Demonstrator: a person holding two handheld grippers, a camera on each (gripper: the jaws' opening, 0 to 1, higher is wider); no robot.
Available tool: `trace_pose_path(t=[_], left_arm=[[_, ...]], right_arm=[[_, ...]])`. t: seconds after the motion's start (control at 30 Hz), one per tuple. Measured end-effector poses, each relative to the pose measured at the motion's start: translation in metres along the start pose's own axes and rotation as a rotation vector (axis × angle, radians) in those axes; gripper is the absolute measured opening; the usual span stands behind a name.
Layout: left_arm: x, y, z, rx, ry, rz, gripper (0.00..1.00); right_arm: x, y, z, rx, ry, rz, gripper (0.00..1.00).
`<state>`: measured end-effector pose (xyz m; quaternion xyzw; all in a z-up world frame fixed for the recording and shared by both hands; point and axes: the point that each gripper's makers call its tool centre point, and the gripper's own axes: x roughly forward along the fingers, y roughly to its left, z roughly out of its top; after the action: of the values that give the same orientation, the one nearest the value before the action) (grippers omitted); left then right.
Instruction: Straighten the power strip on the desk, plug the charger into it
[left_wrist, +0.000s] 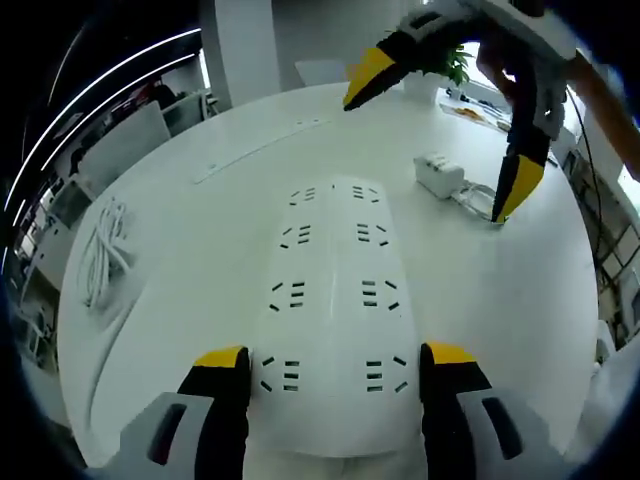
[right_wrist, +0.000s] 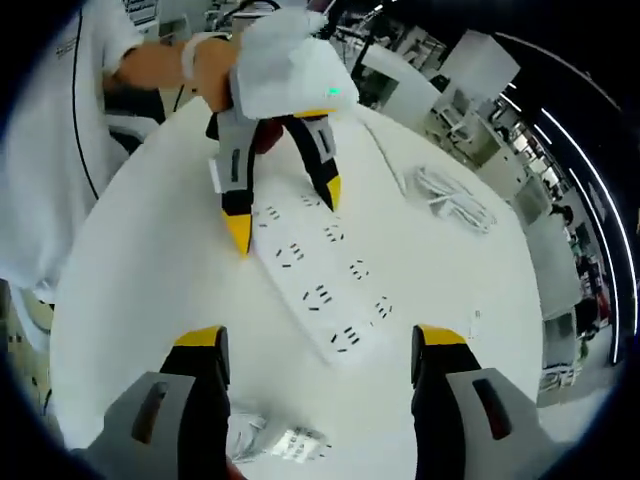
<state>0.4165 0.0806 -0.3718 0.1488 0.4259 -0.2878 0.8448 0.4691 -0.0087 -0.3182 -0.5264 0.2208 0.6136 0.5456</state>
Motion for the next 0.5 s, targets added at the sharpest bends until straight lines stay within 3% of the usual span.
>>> trace_pose_path(t=[0.1, 0.33, 0.5], left_arm=[[0.001, 0.001, 0.0, 0.0, 0.0, 0.0, 0.7], [0.001, 0.001, 0.0, -0.001, 0.002, 0.0, 0.7], [0.002, 0.003, 0.0, -0.001, 0.005, 0.0, 0.7]], right_arm=[[0.015, -0.006, -0.004, -0.043, 0.059, 0.077, 0.73], [0.042, -0.024, -0.002, -0.106, 0.15, 0.176, 0.71], [0.051, -0.023, -0.003, -0.164, 0.218, 0.237, 0.69]])
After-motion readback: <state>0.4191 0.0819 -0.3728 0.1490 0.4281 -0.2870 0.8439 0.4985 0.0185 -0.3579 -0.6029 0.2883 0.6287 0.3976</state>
